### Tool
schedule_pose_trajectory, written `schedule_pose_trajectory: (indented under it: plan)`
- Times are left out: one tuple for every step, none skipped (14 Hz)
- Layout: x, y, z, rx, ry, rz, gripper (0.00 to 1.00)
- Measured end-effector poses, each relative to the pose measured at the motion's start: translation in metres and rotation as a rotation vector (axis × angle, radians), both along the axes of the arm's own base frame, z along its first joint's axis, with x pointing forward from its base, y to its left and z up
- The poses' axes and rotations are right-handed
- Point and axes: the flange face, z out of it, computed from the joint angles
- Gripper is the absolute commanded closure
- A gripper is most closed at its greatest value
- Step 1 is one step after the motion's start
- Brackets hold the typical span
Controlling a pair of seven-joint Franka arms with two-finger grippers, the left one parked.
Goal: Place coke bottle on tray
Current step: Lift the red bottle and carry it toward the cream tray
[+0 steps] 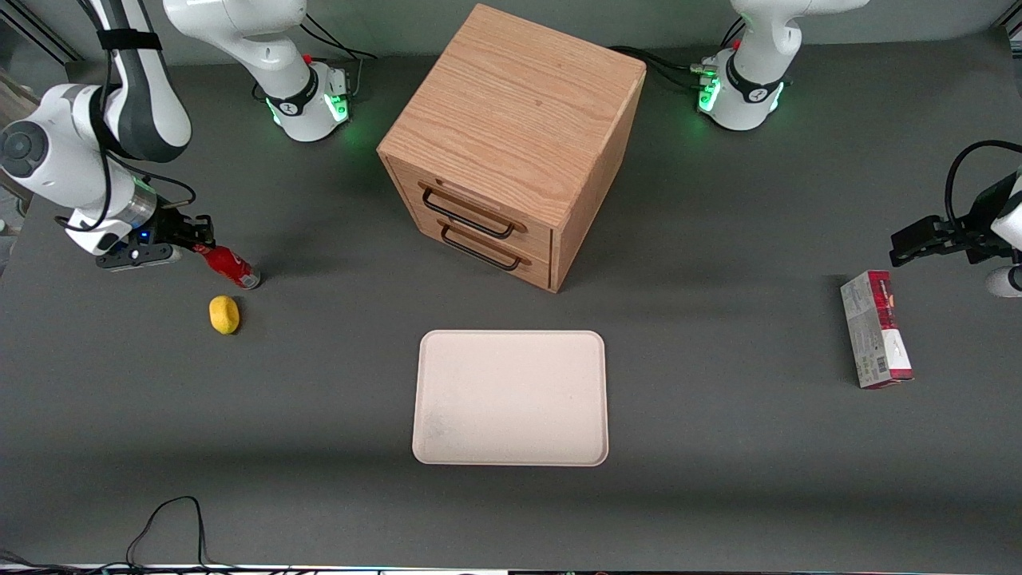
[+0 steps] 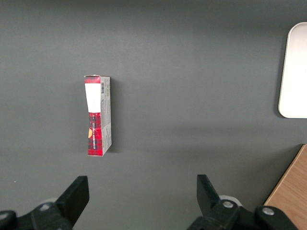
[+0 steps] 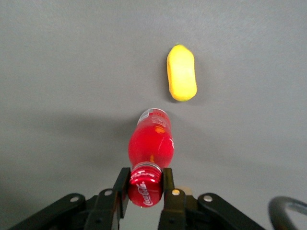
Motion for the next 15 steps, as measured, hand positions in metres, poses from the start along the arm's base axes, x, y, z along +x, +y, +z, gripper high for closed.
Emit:
schedule_pose_trajectory:
  plan:
    - [0.009, 0.001, 0.02, -0.002, 0.011, 0.005, 1.0]
    - [0.019, 0.004, 0.044, -0.005, 0.019, 0.012, 1.0]
    - [0.029, 0.007, 0.072, -0.01, 0.025, 0.015, 1.0]
    - [0.038, 0.009, 0.098, -0.015, 0.034, 0.015, 1.0]
    - [0.047, 0.009, 0.123, -0.02, 0.045, 0.014, 1.0]
    - [0.056, 0.011, 0.145, -0.027, 0.056, 0.015, 1.0]
    - [0.065, 0.014, 0.163, -0.035, 0.068, 0.016, 1.0]
    - [0.075, 0.017, 0.176, -0.044, 0.077, 0.018, 1.0]
    - [0.084, 0.02, 0.182, -0.052, 0.084, 0.015, 1.0]
    - [0.093, 0.023, 0.184, -0.06, 0.086, 0.008, 1.0]
    - [0.101, 0.026, 0.183, -0.067, 0.087, 0.0, 1.0]
    - [0.109, 0.031, 0.182, -0.073, 0.083, -0.009, 1.0]
    - [0.12, 0.041, 0.182, -0.07, 0.075, -0.021, 1.0]
    - [0.133, 0.055, 0.181, -0.053, 0.069, -0.044, 1.0]
    - [0.148, 0.072, 0.179, -0.034, 0.068, -0.074, 1.0]
